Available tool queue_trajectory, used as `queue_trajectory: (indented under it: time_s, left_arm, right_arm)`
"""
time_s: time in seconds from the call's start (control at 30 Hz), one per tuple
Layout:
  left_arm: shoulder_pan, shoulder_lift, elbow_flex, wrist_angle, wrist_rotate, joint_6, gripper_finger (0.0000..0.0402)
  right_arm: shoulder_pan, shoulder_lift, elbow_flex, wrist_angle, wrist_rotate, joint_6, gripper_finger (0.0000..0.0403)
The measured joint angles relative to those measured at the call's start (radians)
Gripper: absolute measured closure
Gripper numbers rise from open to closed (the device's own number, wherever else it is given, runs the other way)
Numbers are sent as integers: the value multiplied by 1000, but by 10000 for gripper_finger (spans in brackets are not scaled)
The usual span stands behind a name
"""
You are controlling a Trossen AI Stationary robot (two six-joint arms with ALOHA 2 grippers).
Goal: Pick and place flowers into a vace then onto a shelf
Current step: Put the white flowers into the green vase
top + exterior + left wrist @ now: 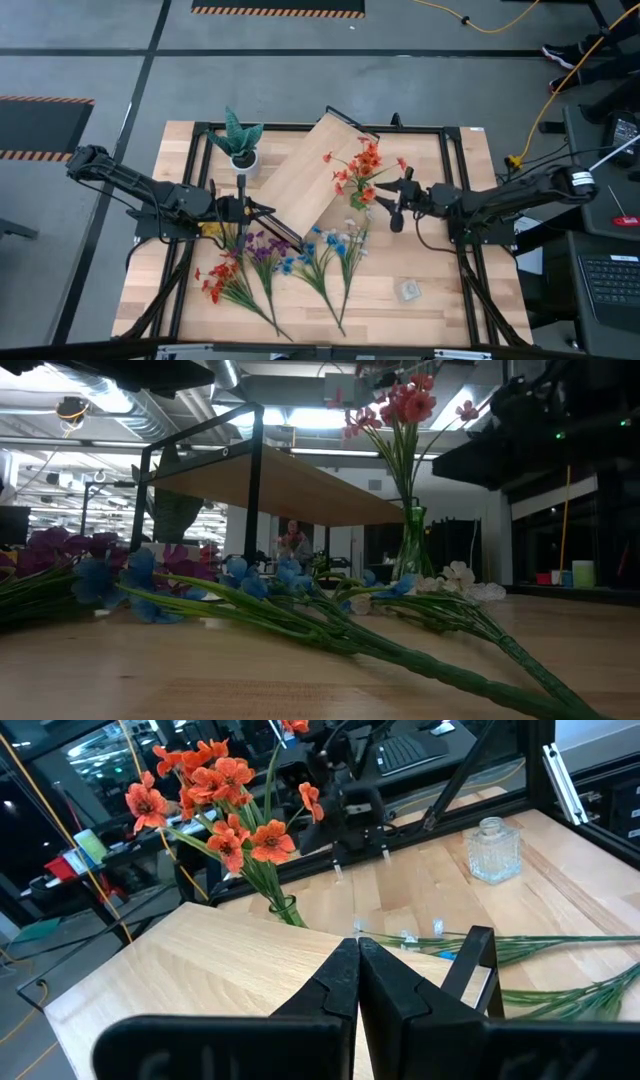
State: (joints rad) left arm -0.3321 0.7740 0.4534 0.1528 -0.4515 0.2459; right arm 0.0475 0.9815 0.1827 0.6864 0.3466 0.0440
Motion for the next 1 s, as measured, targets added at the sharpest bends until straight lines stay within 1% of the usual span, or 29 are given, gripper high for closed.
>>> queue_trajectory:
  time_s: [0.1,0.2,0.3,0.37,0.43,0.5,0.57,0.7,0.83,1.0]
  left_arm:
    - [0,0,0,0,0,0,398]
    - [0,0,0,0,0,1,398]
    - [0,0,0,4,0,1,398]
    - [0,0,0,8,0,1,398]
    - [0,0,0,8,0,1,398]
    - [0,0,0,8,0,2,398]
    - [0,0,0,8,0,2,398]
    - [0,0,0,8,0,2,398]
    - [0,0,0,8,0,2,398]
    - [0,0,0,8,0,3,398]
  right_arm:
    - [32,-31,48,-170,5,52,237]
    - [68,-38,150,-434,57,136,253]
    - [100,-25,260,-717,79,260,285]
    - [128,-13,323,-838,81,344,313]
    - [162,11,378,-912,83,405,345]
    - [197,53,432,-971,84,448,380]
    - [233,114,492,-1031,96,478,395]
    - [296,258,645,-1185,109,585,397]
    - [363,400,809,-1415,107,764,398]
    - [463,527,998,-1668,104,996,401]
